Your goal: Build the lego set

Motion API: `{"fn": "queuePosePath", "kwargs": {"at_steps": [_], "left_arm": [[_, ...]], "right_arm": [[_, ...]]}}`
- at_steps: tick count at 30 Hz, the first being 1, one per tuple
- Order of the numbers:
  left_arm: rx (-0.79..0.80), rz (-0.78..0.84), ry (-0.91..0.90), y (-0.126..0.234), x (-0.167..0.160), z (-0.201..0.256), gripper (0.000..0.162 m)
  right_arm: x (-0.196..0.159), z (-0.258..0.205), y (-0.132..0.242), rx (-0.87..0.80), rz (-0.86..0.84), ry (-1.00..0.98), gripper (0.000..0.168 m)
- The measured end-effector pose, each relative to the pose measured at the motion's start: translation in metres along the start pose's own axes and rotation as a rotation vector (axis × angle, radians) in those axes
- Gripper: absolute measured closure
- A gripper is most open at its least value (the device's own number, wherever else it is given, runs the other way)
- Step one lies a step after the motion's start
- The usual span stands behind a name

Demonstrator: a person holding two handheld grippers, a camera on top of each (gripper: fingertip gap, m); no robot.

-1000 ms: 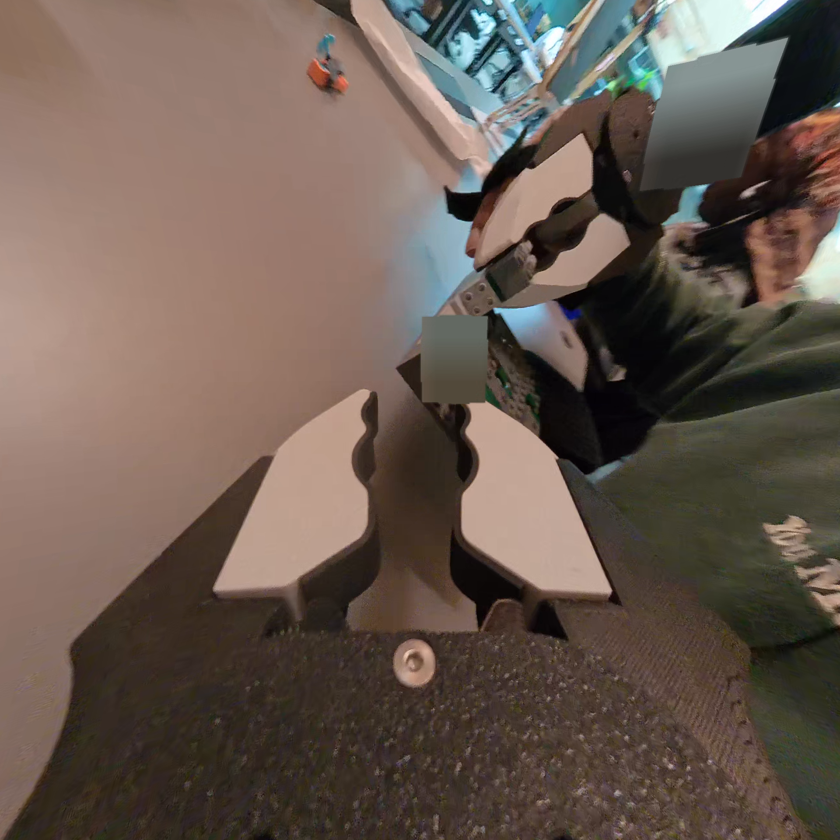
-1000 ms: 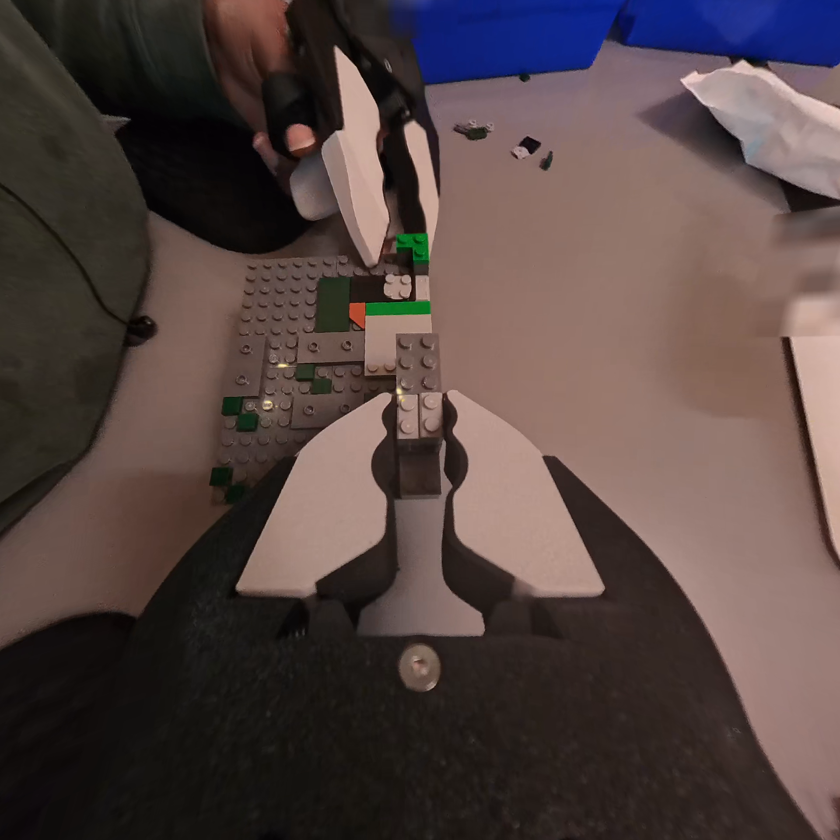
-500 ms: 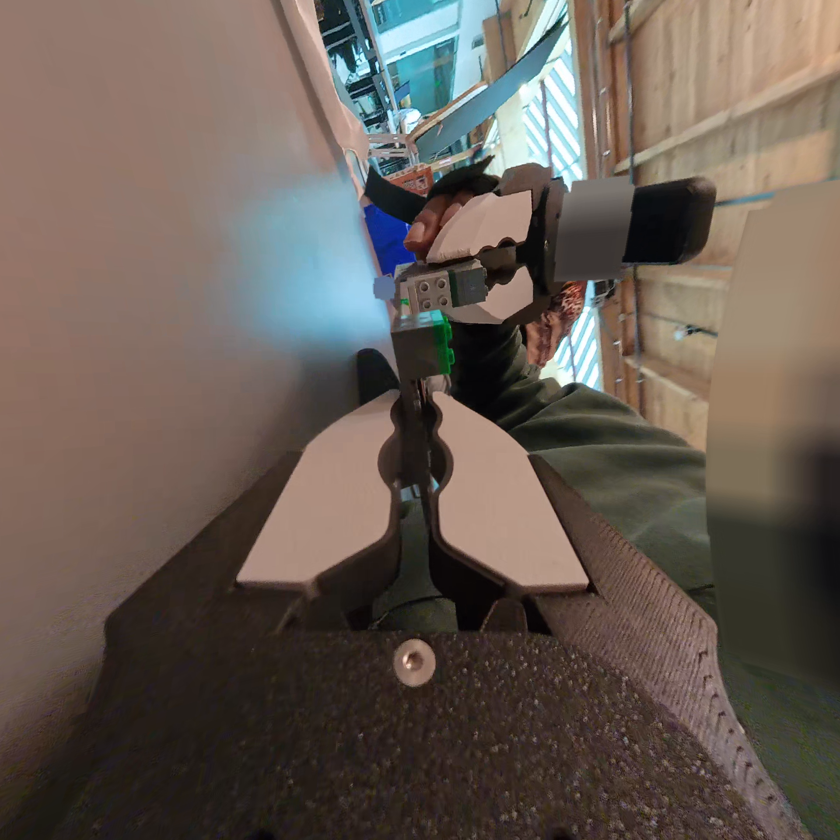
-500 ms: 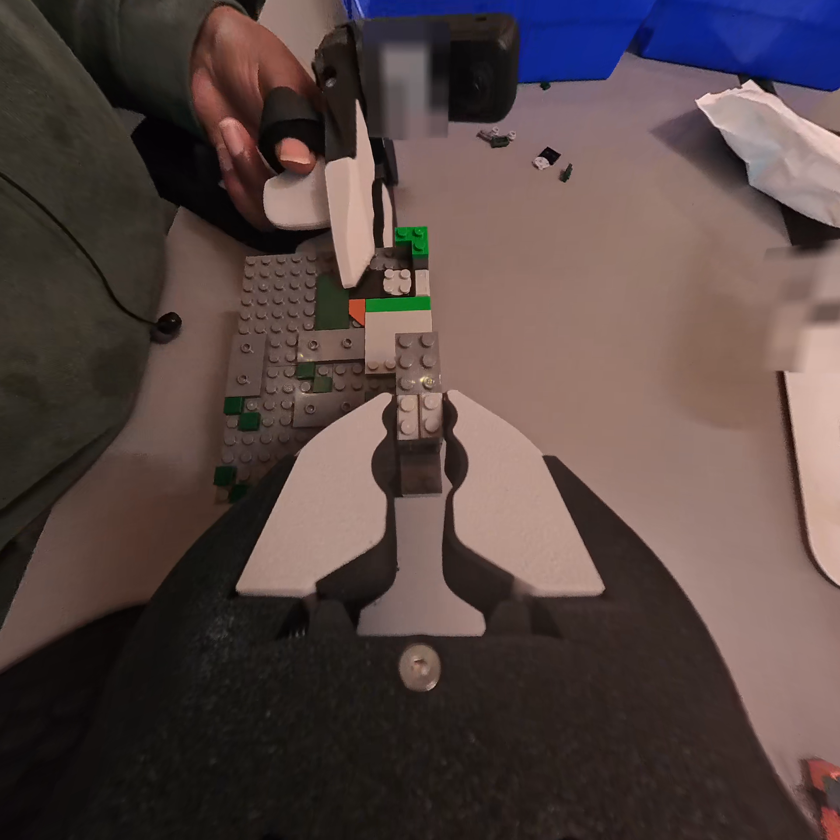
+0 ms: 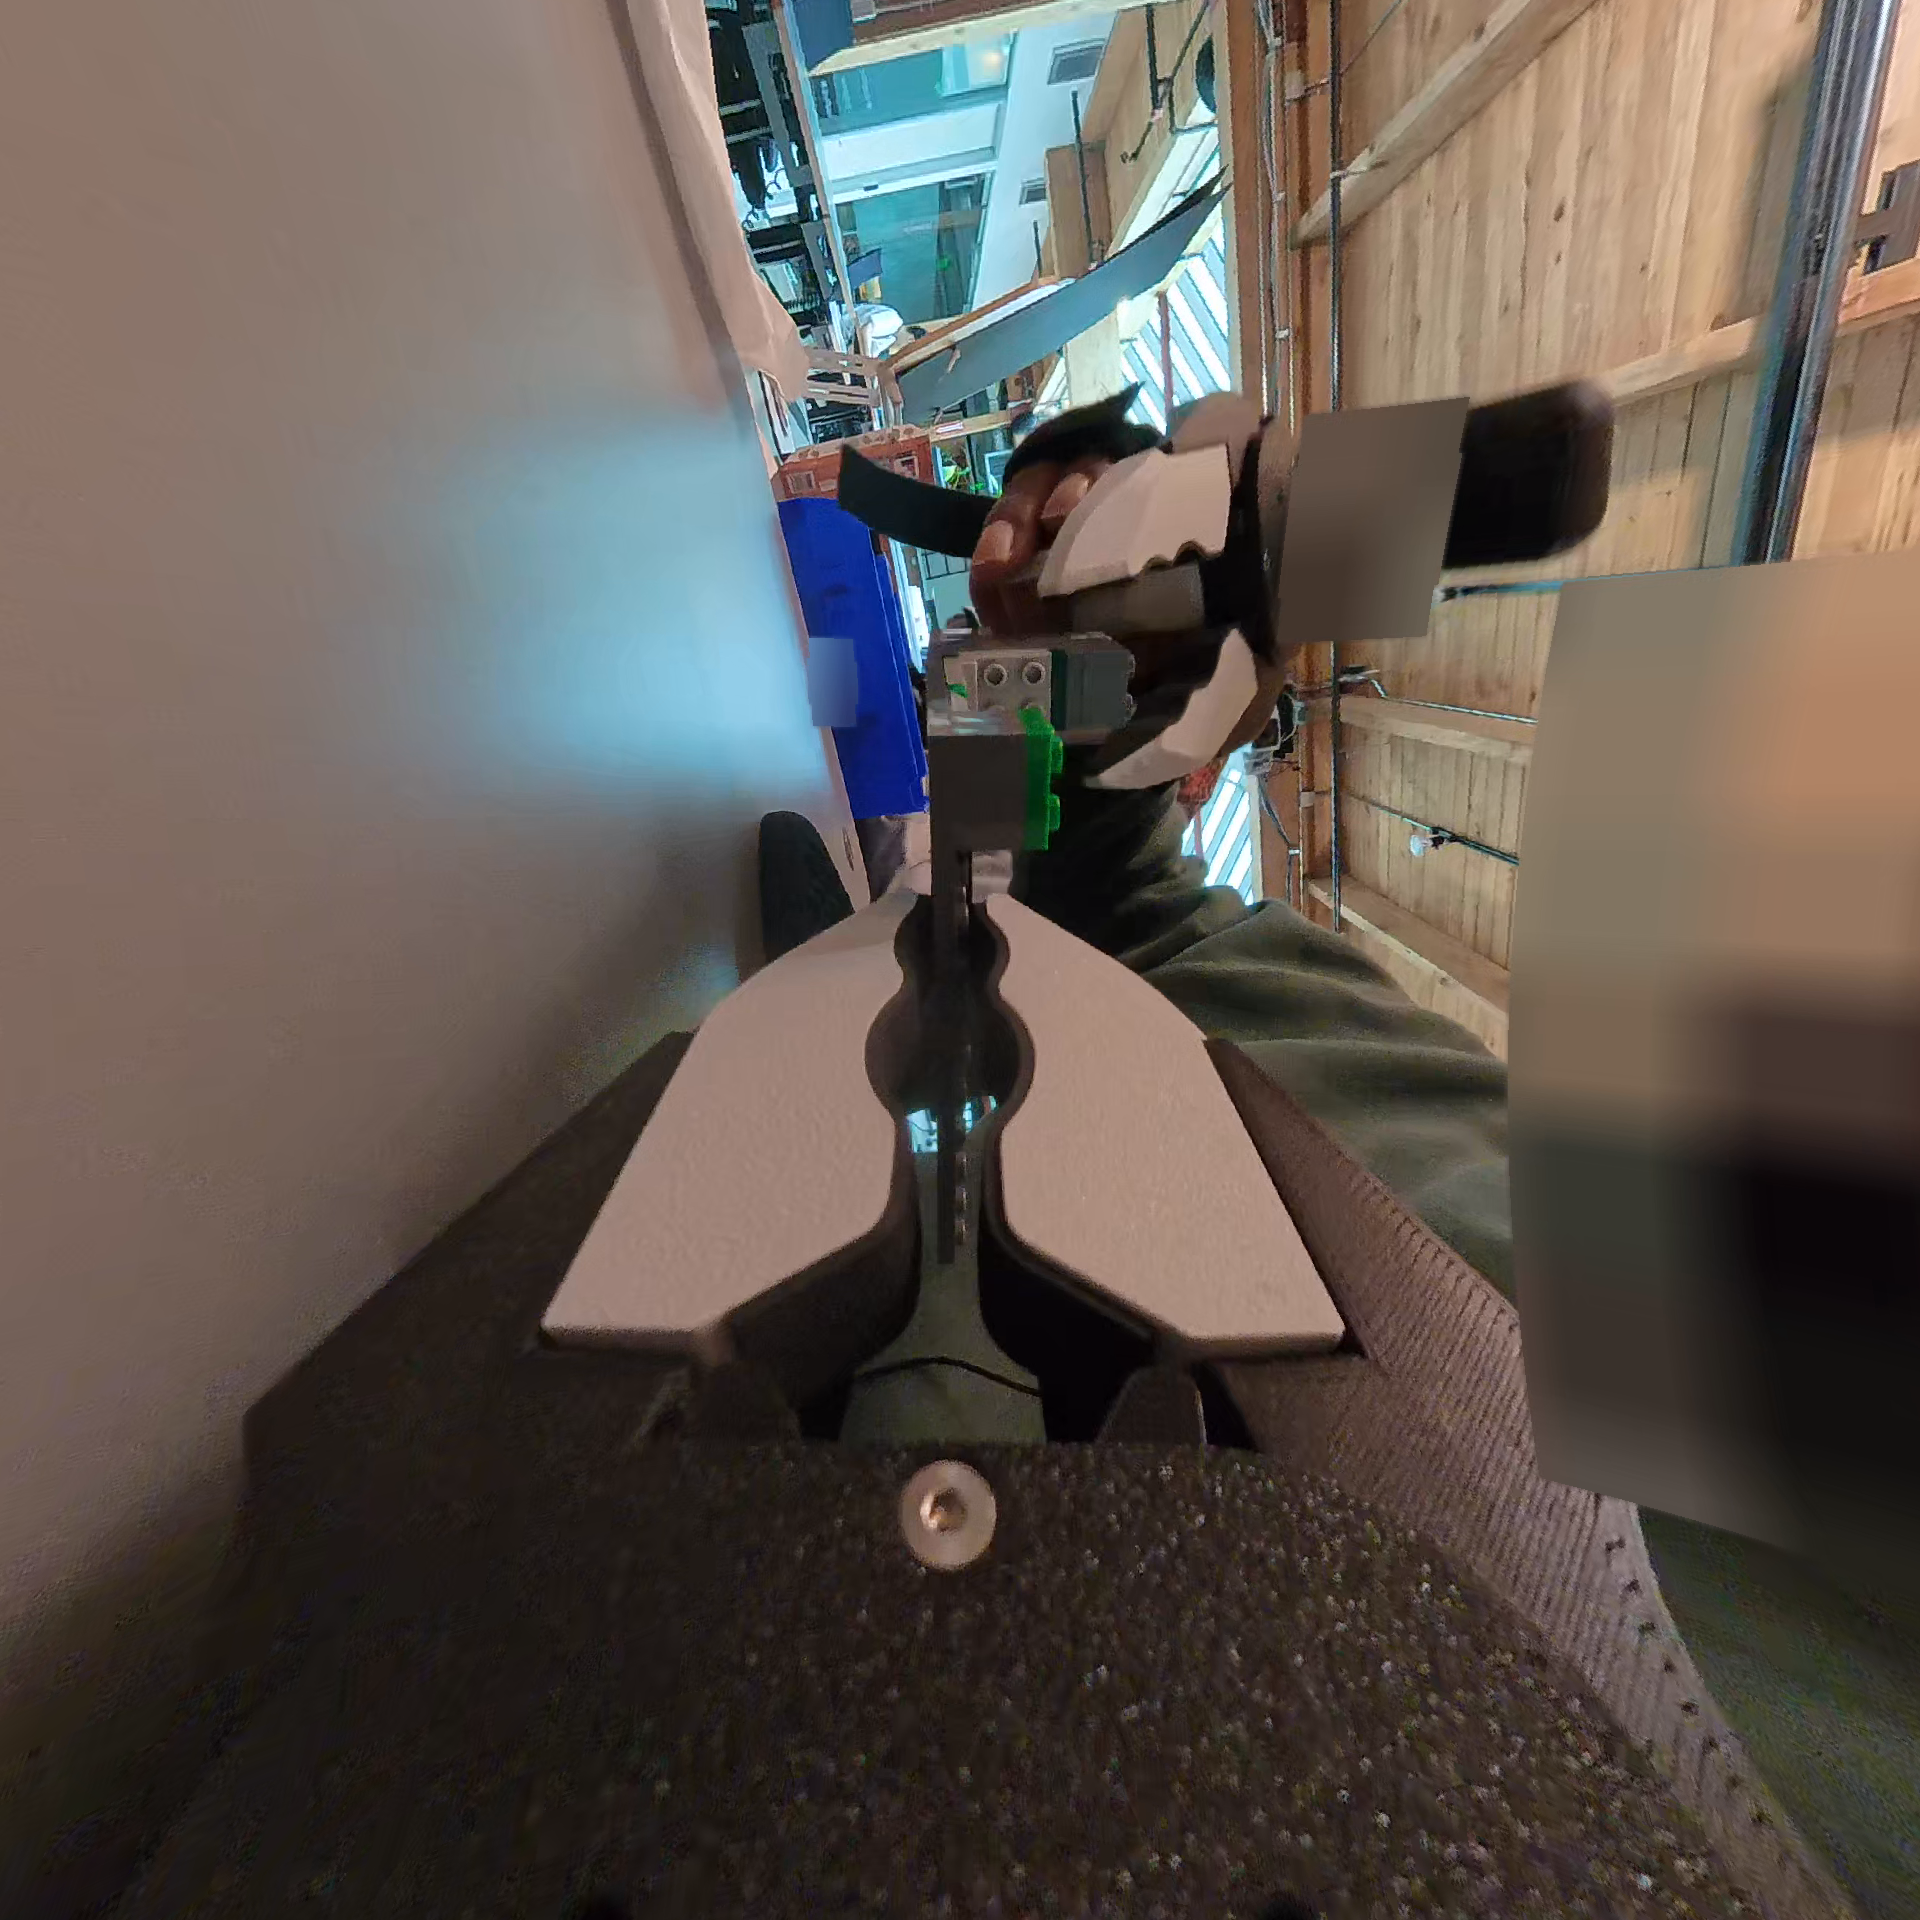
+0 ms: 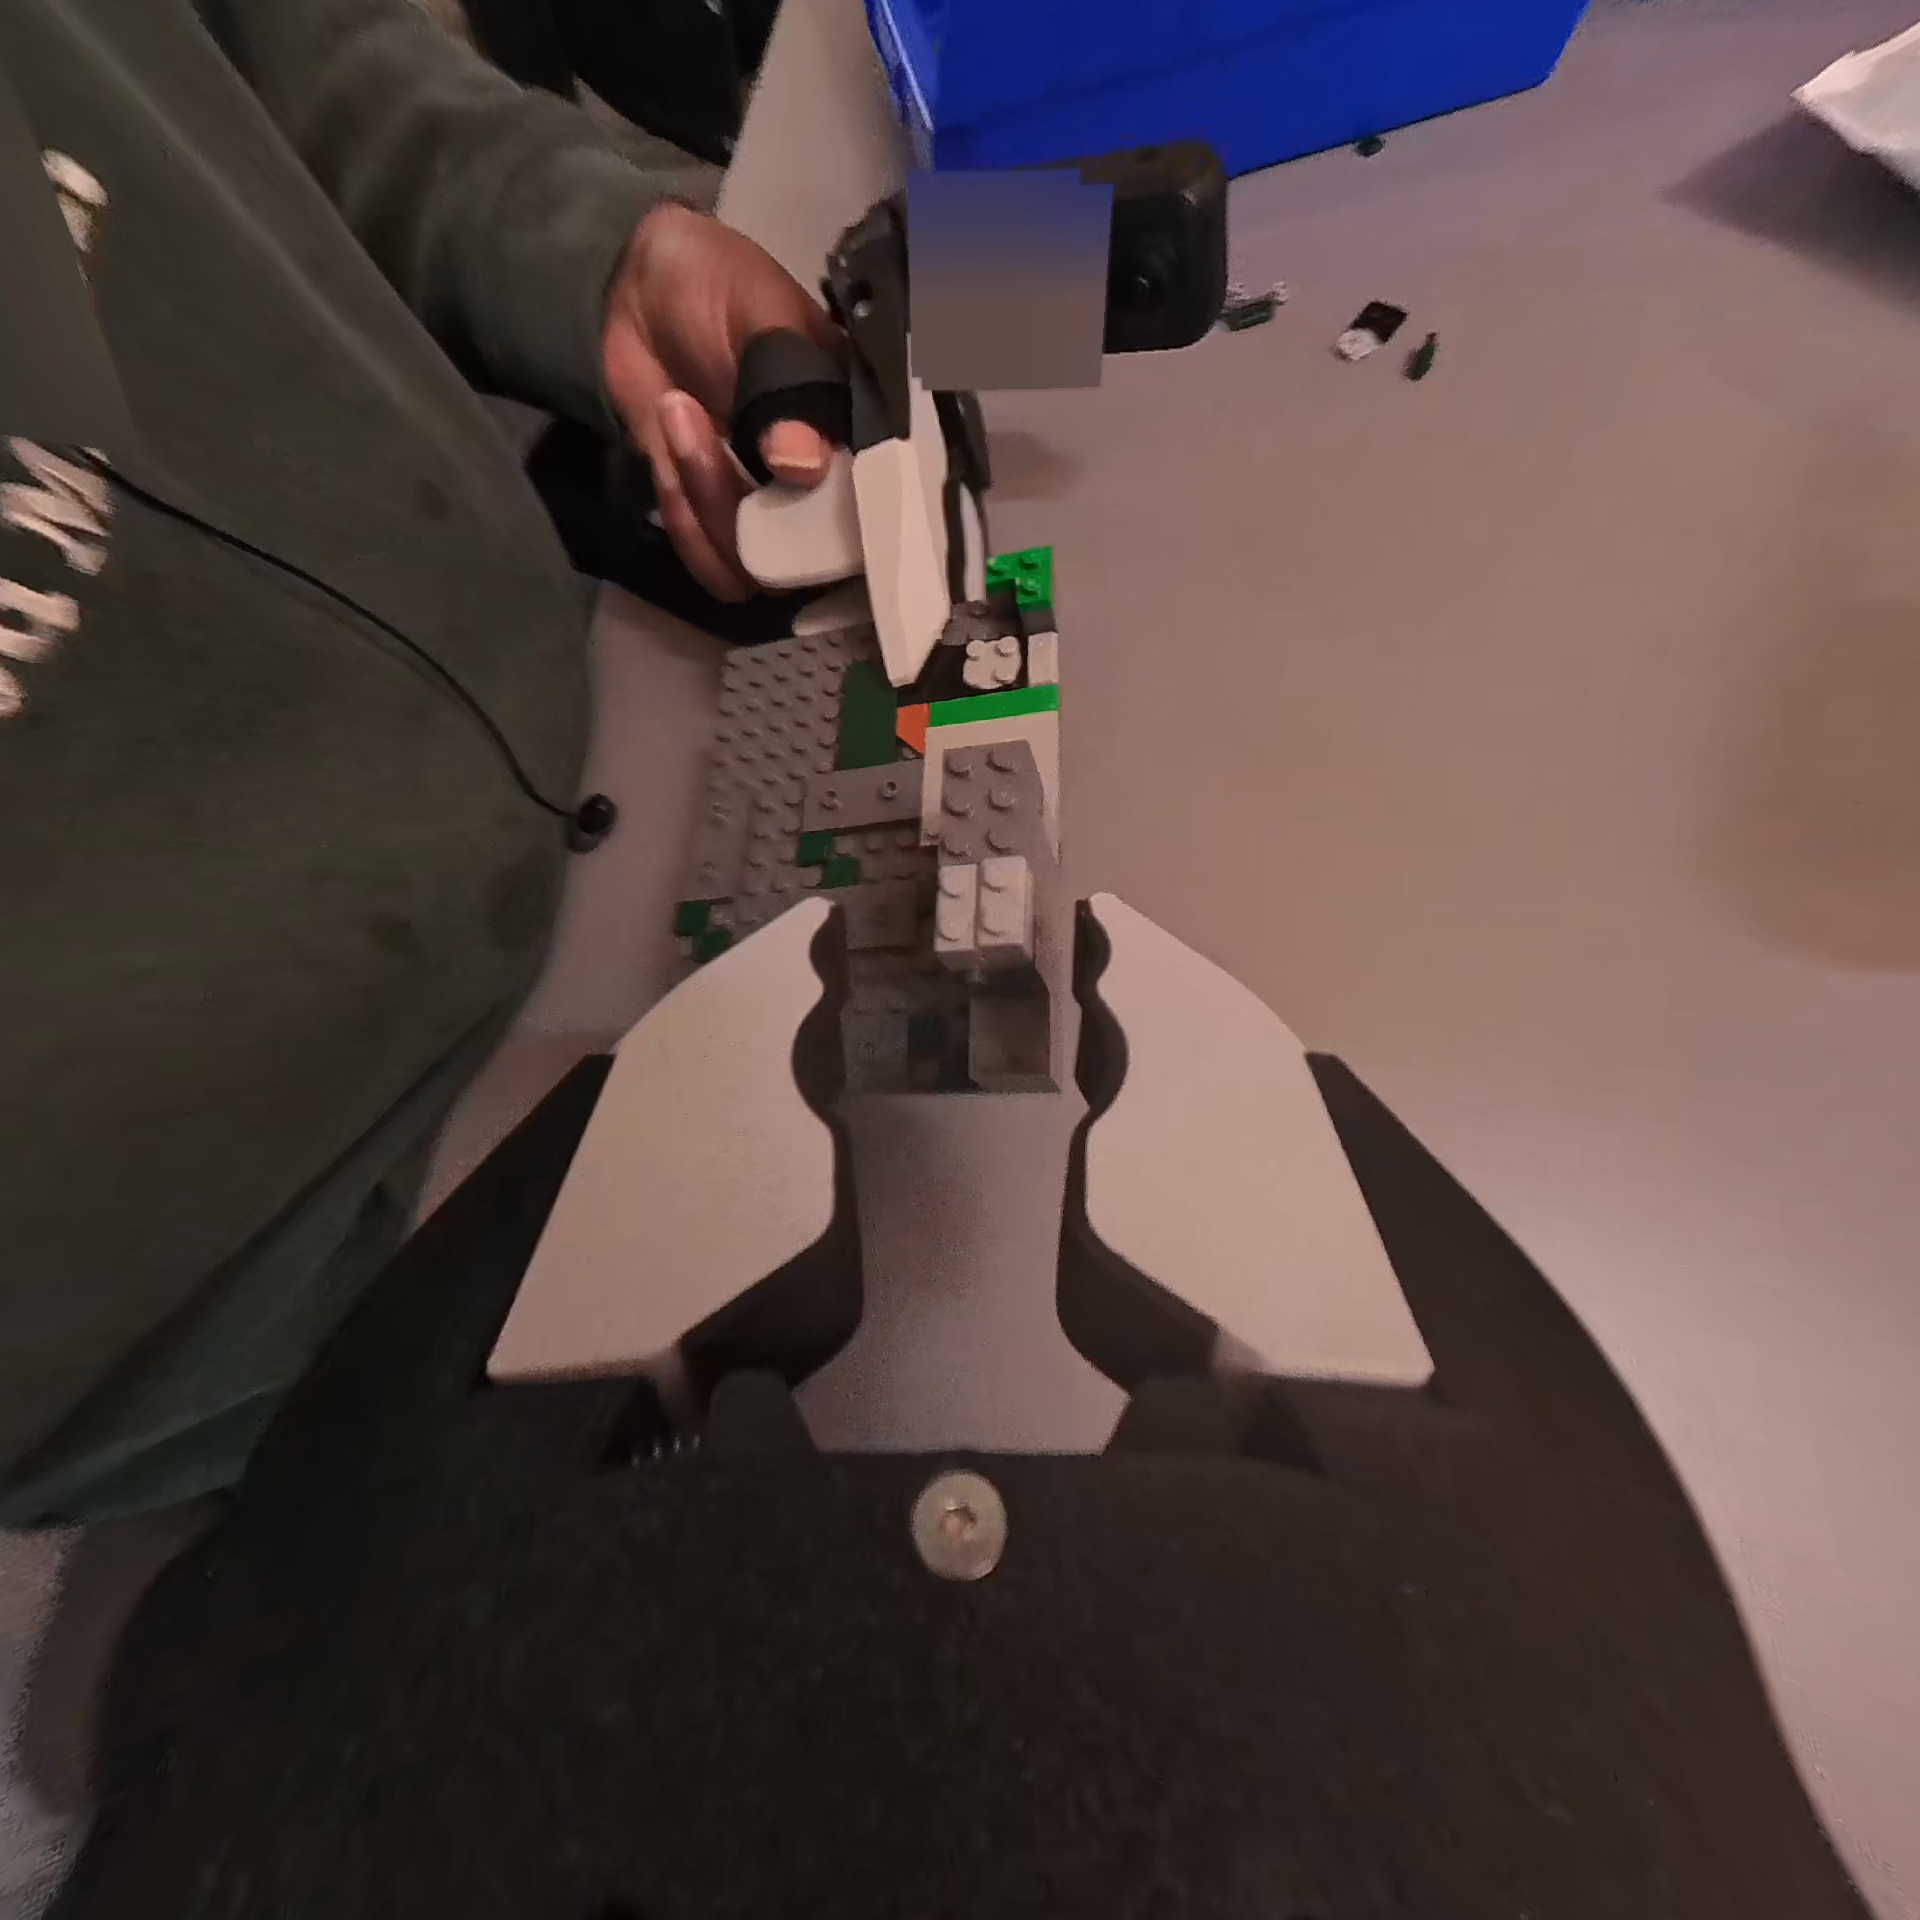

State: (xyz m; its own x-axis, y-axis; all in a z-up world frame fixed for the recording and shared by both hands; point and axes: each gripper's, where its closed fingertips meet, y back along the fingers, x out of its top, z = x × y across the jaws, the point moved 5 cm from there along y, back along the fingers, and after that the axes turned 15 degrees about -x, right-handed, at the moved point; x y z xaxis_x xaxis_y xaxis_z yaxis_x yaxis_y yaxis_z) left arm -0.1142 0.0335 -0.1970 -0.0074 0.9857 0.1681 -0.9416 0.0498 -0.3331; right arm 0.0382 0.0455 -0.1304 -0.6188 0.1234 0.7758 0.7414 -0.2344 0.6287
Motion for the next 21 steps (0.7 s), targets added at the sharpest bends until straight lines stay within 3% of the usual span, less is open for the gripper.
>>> {"fn": "queuePosePath", "kwargs": {"at_steps": [7, 10, 15, 21], "left_arm": [[0.042, -0.088, -0.068, -0.005, -0.005, 0.001, 0.156], [0.06, -0.11, -0.095, -0.007, -0.006, 0.002, 0.156], [0.07, -0.108, -0.107, -0.003, -0.006, 0.001, 0.156], [0.048, -0.109, -0.115, 0.0, -0.004, 0.002, 0.156]], "right_arm": [[-0.009, 0.024, 0.004, 0.468, -0.2, -0.372, 0.114], [-0.012, 0.018, -0.006, 0.636, -0.32, -0.422, 0.107], [-0.014, 0.009, -0.022, 0.743, -0.426, -0.405, 0.108], [-0.019, 0.011, -0.03, 0.751, -0.441, -0.412, 0.111]]}}
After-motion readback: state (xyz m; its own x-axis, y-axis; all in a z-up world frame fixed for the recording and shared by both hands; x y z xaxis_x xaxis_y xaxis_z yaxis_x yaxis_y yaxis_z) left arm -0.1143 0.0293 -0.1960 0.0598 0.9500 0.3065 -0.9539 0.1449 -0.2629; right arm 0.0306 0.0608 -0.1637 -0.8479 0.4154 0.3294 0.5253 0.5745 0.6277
